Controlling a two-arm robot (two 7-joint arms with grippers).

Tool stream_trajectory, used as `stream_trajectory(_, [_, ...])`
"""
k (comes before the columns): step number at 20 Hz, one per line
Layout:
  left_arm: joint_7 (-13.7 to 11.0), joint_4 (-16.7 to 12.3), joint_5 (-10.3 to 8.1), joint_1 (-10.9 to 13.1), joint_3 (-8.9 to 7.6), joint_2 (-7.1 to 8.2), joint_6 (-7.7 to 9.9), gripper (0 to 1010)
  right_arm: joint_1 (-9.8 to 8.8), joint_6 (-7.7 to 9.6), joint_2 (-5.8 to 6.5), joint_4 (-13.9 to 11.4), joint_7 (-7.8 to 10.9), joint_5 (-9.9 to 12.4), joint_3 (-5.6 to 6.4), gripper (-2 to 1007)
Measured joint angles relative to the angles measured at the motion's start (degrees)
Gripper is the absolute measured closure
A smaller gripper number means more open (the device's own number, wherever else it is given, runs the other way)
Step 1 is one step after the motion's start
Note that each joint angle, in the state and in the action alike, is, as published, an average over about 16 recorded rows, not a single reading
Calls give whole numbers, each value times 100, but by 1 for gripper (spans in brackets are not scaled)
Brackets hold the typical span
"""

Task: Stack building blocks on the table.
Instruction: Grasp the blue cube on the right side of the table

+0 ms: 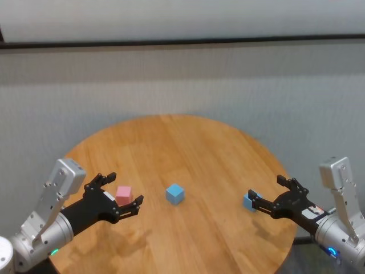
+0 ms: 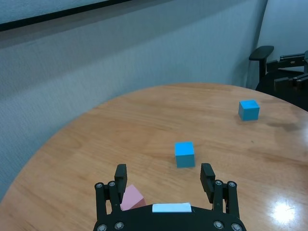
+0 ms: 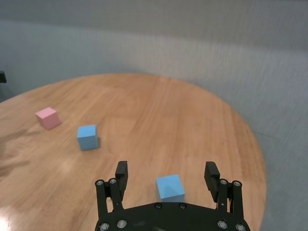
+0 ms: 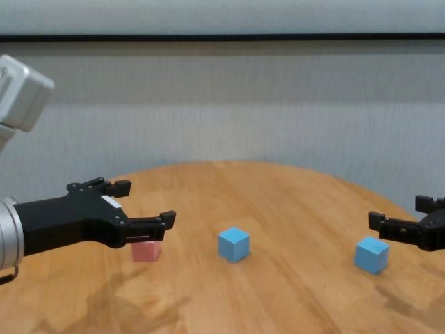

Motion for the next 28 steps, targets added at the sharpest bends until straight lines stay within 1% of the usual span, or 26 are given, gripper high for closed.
stream_trajectory(5, [0,2,2,-2,1,-2,2,8,75,94,-37,121,129,-57,-3,0])
stream_trajectory(11, [0,3,3,-4,1,-3,5,8,178,184,-107,293,229,-142,7,1])
stream_trajectory(28, [-1,4,3,-5,1,-3,7,8,540,403,-348,915,574,-363,25,1])
